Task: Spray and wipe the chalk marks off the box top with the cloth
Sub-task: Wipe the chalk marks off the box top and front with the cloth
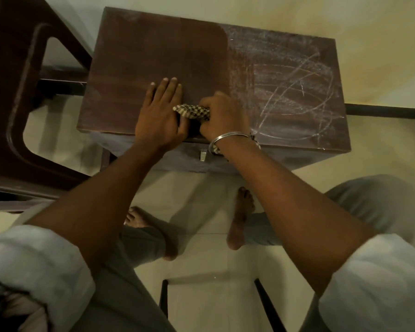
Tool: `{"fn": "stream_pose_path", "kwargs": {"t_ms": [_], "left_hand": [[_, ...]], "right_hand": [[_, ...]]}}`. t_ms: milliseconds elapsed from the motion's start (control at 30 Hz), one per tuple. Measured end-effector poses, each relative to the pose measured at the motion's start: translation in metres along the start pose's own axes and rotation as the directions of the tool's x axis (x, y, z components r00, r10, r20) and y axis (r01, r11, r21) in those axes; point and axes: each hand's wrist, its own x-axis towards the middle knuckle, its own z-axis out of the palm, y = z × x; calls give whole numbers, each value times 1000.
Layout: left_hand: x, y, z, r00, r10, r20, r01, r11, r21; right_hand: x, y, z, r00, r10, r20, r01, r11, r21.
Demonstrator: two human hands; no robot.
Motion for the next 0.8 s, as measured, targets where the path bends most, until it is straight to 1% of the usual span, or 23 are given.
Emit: {"fn": "stream_pose_path", "kwargs": {"t_ms": [100, 167, 267, 333, 433, 500, 567, 633, 700, 767, 800], "left_hand": [[1, 17, 3, 999, 51, -2, -51, 999, 1], [3, 27, 7, 997, 80, -16, -80, 997, 13], [4, 29, 9, 999, 47, -21, -47, 999, 12], [3, 26, 8, 998, 55, -34, -56, 998, -15], [1, 20, 9, 989, 122, -81, -130, 985, -111], [0, 19, 10, 984, 134, -115, -149, 978, -143], [-1, 22, 7, 990, 98, -104, -113, 982, -154], [0, 28, 3, 996, 61, -67, -70, 987, -144], [0, 30, 0, 998, 34, -52, -41, 990, -135], [0, 29, 0, 998, 24, -59, -32, 989, -147], [0, 28, 1, 998, 26, -63, -36, 987, -157]], "right_hand": [[-7, 23, -13, 991, 126, -45, -128, 990, -57], [-8, 37, -20, 970, 223, -100, -228, 973, -46], [-12, 35, -18, 941, 309, -139, -316, 948, -32], [-20, 15, -8, 952, 275, -132, -278, 960, -10], [-34, -14, 8, 984, 148, -96, -148, 989, 12], [-36, -13, 8, 989, 125, -85, -122, 992, 32], [-38, 0, 1, 996, 82, -47, -82, 997, -5], [-45, 17, -5, 992, 113, -46, -115, 992, -46], [-51, 28, -8, 974, 201, -108, -207, 977, -46], [-53, 25, -5, 951, 267, -156, -276, 960, -40], [-53, 19, -2, 949, 271, -159, -280, 959, -34]]}}
